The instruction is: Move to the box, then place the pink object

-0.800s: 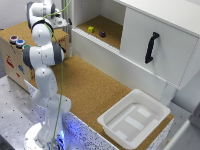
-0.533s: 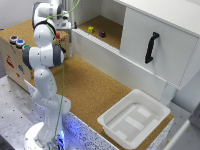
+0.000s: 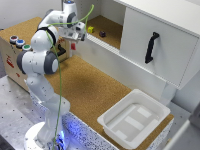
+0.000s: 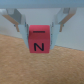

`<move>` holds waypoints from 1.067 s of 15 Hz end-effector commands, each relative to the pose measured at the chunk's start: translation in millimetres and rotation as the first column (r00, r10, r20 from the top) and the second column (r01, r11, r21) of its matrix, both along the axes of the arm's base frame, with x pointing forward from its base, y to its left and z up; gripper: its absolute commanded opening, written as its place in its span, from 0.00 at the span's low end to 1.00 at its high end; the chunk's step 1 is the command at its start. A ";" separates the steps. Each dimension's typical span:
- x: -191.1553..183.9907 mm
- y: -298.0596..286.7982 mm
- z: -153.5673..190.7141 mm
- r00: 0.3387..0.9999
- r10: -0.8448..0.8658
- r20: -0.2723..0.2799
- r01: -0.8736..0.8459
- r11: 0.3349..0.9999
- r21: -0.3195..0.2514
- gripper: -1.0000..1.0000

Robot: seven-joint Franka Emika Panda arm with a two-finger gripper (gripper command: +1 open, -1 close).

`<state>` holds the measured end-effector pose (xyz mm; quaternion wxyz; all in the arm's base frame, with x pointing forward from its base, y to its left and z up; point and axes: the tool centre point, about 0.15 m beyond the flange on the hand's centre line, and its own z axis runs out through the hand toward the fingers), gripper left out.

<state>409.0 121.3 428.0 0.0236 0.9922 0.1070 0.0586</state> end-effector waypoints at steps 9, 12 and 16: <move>71.0 -283.8 -60.5 0.904 -0.410 0.121 0.412 0.911 0.014 0.00; 84.7 -357.5 -65.1 0.857 -0.498 0.133 0.504 0.863 -0.014 0.00; 90.8 -441.4 -76.1 0.792 -0.597 0.125 0.605 0.796 -0.027 0.00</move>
